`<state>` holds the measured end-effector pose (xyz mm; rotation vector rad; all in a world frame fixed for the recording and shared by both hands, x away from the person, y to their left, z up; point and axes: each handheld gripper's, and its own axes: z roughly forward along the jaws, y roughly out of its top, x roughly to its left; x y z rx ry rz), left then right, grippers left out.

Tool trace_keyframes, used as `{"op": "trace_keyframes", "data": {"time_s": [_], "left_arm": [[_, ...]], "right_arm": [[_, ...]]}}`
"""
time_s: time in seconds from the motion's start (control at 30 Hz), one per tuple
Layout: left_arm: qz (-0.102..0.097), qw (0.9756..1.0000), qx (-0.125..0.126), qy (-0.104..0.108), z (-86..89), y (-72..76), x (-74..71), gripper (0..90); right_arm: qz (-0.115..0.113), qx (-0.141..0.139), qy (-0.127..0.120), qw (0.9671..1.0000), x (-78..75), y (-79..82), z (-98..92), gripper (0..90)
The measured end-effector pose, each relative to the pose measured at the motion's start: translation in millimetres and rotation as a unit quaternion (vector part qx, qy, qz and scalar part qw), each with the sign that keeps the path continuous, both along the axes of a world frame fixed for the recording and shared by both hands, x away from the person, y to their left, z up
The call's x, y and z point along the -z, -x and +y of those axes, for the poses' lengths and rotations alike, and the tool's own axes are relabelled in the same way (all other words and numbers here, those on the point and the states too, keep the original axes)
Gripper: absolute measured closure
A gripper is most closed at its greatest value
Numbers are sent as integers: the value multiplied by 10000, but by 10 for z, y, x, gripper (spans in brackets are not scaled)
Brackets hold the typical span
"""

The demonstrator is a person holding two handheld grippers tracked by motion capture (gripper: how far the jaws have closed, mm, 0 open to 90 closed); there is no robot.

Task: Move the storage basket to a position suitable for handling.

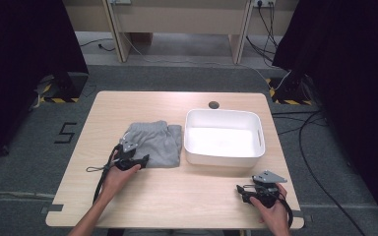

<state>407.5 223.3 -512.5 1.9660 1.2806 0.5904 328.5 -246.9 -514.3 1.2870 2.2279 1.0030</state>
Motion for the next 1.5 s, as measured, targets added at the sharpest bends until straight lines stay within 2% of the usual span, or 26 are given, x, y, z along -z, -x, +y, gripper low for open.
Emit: {"op": "trace_keyframes", "data": {"time_s": [0.2,0.37,0.67,0.83,0.87,1.13,1.23,1.3,1.33,1.37,1.43,1.5], "left_arm": [[-53,9999,103,-46,100,317,8,365],[-129,9998,164,10,134,639,28,365],[-84,9994,320,130,64,1142,30,351],[5,9989,390,267,9,1332,27,324],[29,9987,415,282,1,1356,25,298],[-36,9984,520,241,-33,1584,34,296],[7,9979,572,293,-52,1648,32,296],[3,9977,612,290,-49,1656,19,291],[14,9974,632,342,-47,1648,6,279],[33,9968,640,486,-42,1629,-24,266],[-69,9962,633,597,-35,1597,-98,259],[-241,9957,661,600,-46,1527,-217,255]], "right_arm": [[6,-1,1,10000,0,-1,4,266],[-6,-17,7,10000,-1,-7,1,266],[12,-27,18,10000,-2,-8,2,263],[8,-45,32,10000,2,-11,8,254],[29,-47,26,10000,-1,-8,11,254],[14,-78,25,10000,-1,-7,9,254],[25,-75,15,10000,-3,-9,7,254],[12,-81,31,10000,-5,-11,1,254],[19,-66,10,10000,-8,-8,-1,254],[19,-42,-9,10000,-17,-6,-5,254],[-55,-52,-22,10000,-60,5,-20,254],[-155,-57,-47,9999,-135,25,-41,254]]}}
